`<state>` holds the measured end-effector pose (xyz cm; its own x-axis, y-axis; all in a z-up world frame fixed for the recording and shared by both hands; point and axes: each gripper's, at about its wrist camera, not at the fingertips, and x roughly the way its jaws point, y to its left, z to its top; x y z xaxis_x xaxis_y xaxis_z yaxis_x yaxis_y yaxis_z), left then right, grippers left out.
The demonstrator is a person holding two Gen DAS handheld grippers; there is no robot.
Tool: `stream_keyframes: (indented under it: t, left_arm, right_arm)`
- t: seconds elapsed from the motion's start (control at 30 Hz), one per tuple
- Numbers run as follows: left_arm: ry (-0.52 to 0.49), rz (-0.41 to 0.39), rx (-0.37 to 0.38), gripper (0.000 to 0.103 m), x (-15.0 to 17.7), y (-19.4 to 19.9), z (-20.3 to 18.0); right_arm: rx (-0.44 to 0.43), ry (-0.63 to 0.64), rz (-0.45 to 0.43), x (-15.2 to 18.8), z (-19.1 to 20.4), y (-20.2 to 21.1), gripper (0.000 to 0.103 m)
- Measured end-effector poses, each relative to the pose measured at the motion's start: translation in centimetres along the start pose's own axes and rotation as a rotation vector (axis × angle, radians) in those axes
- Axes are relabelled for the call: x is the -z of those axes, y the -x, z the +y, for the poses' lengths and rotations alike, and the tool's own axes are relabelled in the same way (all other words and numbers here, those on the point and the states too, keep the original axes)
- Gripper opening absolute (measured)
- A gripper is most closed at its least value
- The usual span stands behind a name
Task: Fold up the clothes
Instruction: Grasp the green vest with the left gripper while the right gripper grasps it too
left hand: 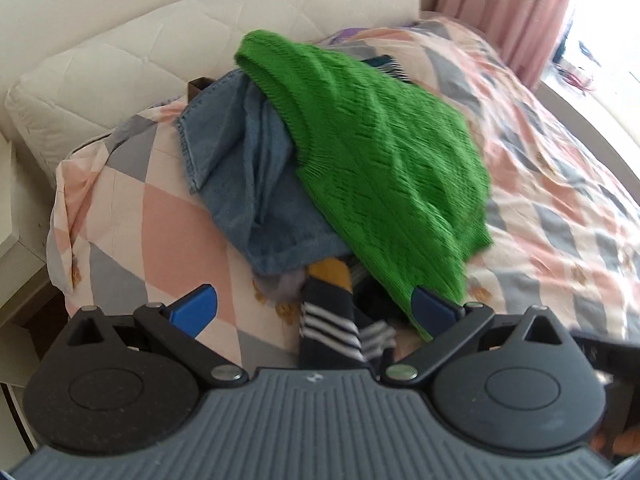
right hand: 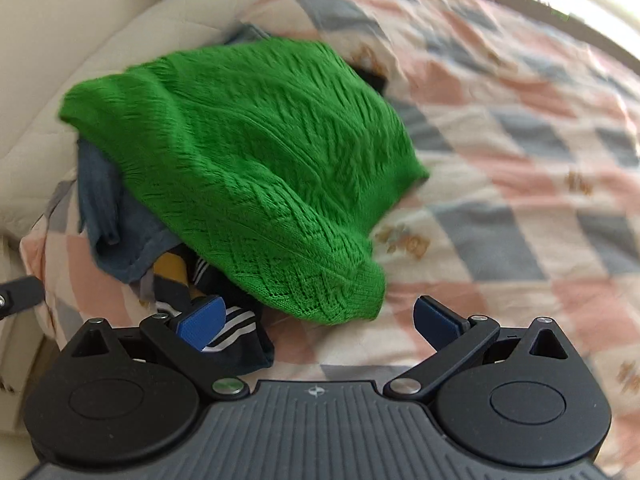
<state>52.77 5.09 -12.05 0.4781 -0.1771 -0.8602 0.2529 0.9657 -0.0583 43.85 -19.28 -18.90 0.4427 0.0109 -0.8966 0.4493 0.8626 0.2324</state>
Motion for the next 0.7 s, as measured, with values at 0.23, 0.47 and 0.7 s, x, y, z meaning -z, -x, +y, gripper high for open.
stream_keyframes:
  t: [0.23,0.47,0.7]
  left_arm:
    - [0.092,0.034,0.153,0.083,-5.3,-5.6,2.0]
    - [0.205,-0.073,0.180,0.075,-11.9,-8.6,5.1]
    - [0.319,-0.140,0.157,0.095,-16.9,-11.5,8.5]
  right_arm:
    - [0.038,-0.030,-0.101,-1.1,-0.5,-3.1,0.103]
    - [0.027,0.018,-0.143,-4.7,-0.8,-5.5,0.103]
    - [-0.089,0.084,-0.149,-11.8,0.3,-9.0,0.101]
